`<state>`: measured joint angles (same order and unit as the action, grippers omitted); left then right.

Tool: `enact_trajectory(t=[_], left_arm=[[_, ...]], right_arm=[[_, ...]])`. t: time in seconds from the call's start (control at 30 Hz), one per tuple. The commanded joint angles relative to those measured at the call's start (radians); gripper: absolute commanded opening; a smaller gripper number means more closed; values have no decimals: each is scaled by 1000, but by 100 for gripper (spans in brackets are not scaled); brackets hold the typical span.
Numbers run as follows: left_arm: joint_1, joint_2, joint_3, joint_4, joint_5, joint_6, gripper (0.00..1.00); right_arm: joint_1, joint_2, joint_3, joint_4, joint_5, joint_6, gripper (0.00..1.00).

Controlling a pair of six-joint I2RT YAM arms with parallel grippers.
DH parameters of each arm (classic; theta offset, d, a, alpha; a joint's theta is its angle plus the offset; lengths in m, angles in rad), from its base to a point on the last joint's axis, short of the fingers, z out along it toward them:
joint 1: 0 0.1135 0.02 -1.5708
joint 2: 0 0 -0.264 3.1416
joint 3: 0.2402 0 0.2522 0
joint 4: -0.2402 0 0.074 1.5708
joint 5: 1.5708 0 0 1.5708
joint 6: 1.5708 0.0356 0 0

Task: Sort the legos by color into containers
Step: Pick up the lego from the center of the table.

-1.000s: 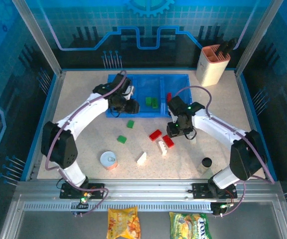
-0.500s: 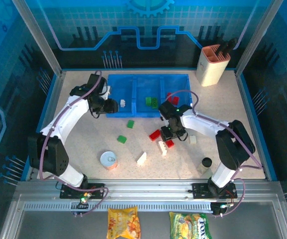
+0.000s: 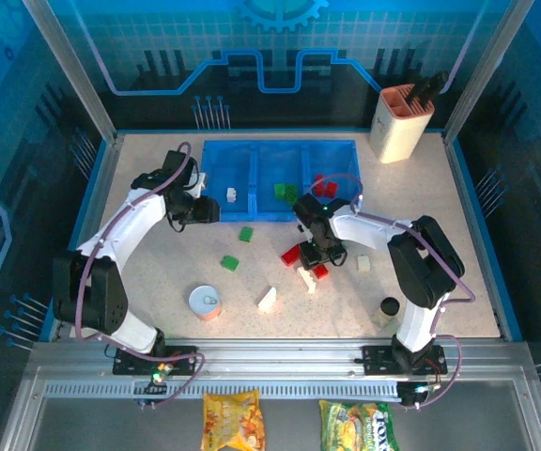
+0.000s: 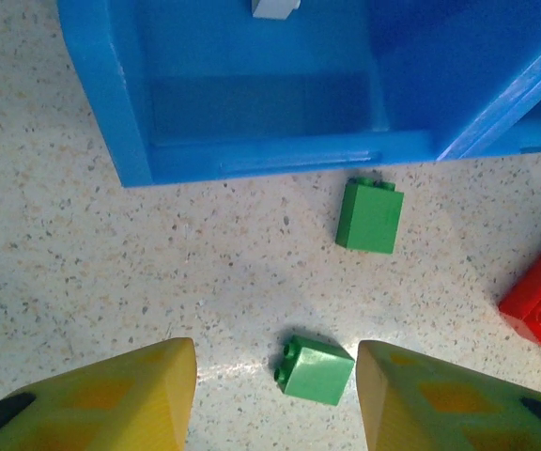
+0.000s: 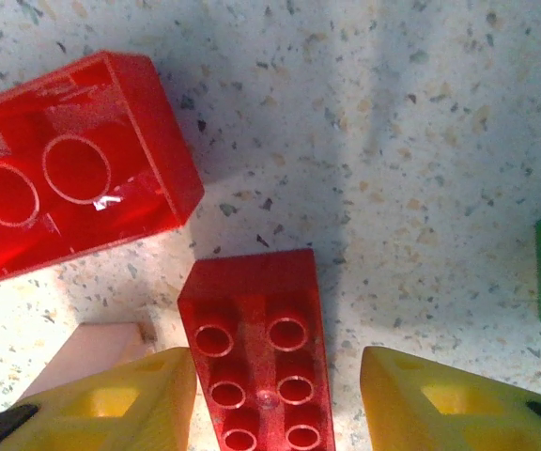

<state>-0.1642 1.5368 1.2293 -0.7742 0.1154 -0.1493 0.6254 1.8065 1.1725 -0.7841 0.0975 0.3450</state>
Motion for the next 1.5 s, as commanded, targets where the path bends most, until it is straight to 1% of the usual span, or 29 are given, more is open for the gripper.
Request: enact_trajectory(t=[0.0,0.33,0.8,1.03,1.27,1.47], left_arm=[[14,-20,-18,16,33,25,49],[23,-18,-19,19,46,21,49],[28,-25,-21,21,52,21,49],[30,-25,-21,23,55,20,49],[35,-39,-25,26,59,23,49],[37,-49,-29,34,74,26,47]], right_arm=[[19,21,24,-1,-12,-15,50],[19,45,30,-4,-4,-12,45],[19,16,41,-24,14,-7,36],[15,-2,66,-49,13,3,33],[-20,-43,112,-87,-8,12,32],[-93,-76,168,-101,-56,20,32]])
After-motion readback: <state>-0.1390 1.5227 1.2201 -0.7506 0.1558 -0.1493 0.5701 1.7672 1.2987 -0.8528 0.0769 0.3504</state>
